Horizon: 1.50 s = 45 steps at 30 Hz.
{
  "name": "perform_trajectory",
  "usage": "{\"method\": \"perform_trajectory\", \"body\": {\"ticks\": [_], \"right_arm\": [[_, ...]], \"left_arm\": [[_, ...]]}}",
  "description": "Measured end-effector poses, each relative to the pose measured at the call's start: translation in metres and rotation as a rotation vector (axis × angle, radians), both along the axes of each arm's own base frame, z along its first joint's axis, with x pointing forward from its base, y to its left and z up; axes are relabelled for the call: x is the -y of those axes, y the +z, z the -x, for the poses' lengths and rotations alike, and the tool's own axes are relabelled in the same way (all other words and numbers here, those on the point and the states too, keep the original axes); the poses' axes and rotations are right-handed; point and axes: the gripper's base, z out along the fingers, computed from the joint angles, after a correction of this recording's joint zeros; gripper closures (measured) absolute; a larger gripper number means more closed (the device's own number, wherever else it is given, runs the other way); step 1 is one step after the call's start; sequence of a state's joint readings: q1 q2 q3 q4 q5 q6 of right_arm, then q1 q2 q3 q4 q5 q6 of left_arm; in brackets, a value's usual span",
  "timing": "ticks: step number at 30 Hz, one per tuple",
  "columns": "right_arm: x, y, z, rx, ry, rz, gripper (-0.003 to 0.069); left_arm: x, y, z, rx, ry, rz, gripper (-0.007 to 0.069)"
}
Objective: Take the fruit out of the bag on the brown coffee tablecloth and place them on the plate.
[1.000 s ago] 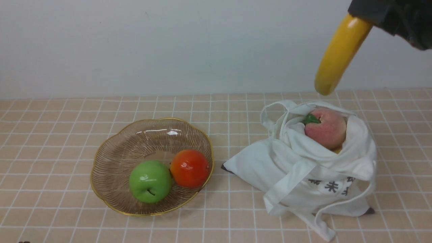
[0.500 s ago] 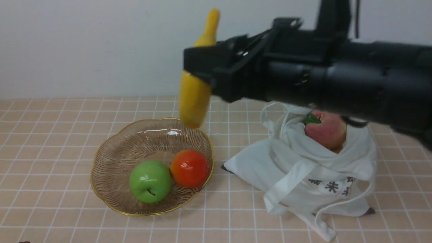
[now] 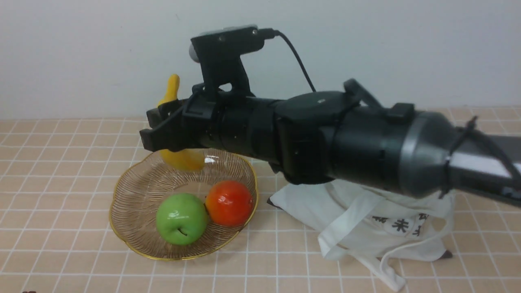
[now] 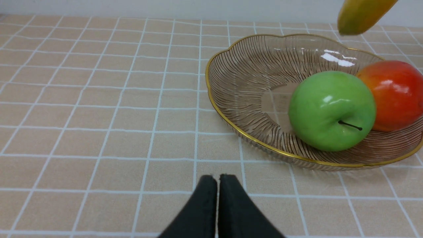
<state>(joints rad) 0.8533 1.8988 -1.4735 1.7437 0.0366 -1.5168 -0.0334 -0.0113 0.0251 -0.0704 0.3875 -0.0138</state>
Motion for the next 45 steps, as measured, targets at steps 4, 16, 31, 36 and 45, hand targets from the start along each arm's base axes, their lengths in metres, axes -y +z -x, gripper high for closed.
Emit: {"method": "perform_trajectory", "body": {"ticks": [4,16,31,36,45], "right_arm": [[-0.012,-0.033,-0.02,-0.002,-0.063,0.086,0.0343],[-0.031,-0.072,-0.034,-0.026,-0.035,0.132,0.0233],[-0.017,-0.044,-0.035,0.027,-0.143,0.135,0.0053],[0.014,0.015,-0.024,0.171,-0.244,0.186,0.0087],[0.093,0.102,0.029,0.369,-0.552,0.49,0.0407]], "left_arm": [[0.0,0.0,0.0,0.0,0.0,0.0,0.0632],[0.0,0.0,0.0,0.0,0.0,0.0,0.0632],[0.0,0.0,0.0,0.0,0.0,0.0,0.0632],[0.0,0.0,0.0,0.0,0.0,0.0,0.0632],[0.0,0.0,0.0,0.0,0.0,0.0,0.0632]]}}
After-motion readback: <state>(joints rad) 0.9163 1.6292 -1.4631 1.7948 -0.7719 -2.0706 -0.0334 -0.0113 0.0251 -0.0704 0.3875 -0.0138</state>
